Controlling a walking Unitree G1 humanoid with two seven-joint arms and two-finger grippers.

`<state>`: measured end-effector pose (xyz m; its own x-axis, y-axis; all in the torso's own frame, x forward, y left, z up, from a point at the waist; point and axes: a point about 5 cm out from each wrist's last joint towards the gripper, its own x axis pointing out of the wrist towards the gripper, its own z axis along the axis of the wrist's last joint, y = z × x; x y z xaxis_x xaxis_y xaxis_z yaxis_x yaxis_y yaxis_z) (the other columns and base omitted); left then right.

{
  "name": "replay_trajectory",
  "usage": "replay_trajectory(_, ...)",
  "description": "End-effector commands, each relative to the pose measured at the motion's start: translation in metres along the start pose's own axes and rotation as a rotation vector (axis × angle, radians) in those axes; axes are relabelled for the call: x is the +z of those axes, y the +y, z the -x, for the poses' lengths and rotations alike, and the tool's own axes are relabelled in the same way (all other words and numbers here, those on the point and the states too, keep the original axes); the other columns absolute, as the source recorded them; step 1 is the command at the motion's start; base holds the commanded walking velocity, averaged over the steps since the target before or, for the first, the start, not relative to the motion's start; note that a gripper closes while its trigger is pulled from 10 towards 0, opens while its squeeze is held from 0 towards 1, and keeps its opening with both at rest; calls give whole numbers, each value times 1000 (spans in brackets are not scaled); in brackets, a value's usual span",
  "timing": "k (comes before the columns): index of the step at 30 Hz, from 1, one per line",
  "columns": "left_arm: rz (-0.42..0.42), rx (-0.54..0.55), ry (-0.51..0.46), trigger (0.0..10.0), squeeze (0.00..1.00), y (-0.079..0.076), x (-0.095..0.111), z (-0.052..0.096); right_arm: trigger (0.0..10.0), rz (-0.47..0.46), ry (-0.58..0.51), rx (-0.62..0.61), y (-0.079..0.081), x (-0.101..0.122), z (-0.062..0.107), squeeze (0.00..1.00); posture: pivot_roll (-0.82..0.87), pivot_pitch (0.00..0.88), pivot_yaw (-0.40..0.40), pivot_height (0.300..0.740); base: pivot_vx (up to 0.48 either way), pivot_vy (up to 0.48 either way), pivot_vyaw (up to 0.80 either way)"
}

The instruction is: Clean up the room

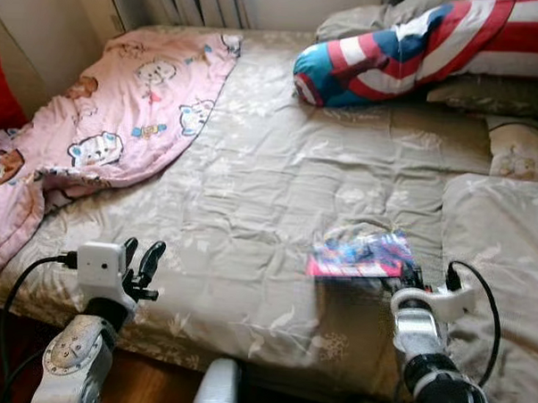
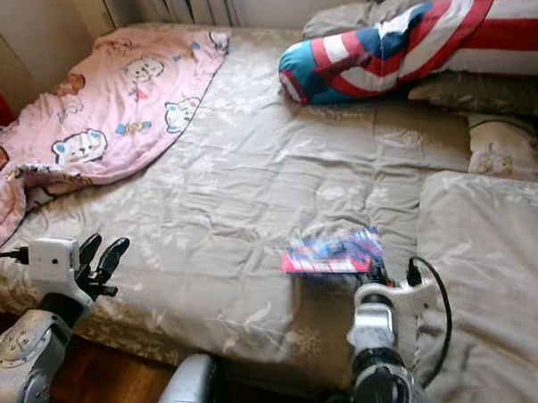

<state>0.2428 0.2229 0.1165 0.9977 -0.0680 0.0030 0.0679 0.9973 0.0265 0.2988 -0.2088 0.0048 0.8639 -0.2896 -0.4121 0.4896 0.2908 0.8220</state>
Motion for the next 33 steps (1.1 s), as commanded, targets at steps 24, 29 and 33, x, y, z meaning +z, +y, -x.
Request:
replay_trajectory(24,-15,5,75,10000,0,1,6,19,10000,-9,52,-264,-57,-23,26,0,256,288,124,657,0,0,0)
replay_trajectory(29,-15,11,76,10000,0,3,7,20,10000,-122,-9,-268,-56,-19,25,0,265,290,122,657,0,0,0)
replay_trajectory(33,-21,18,67,10000,0,4,10,20,10000,-116,22,-242,-49,-27,24,0,286,286,118,657,0,0,0)
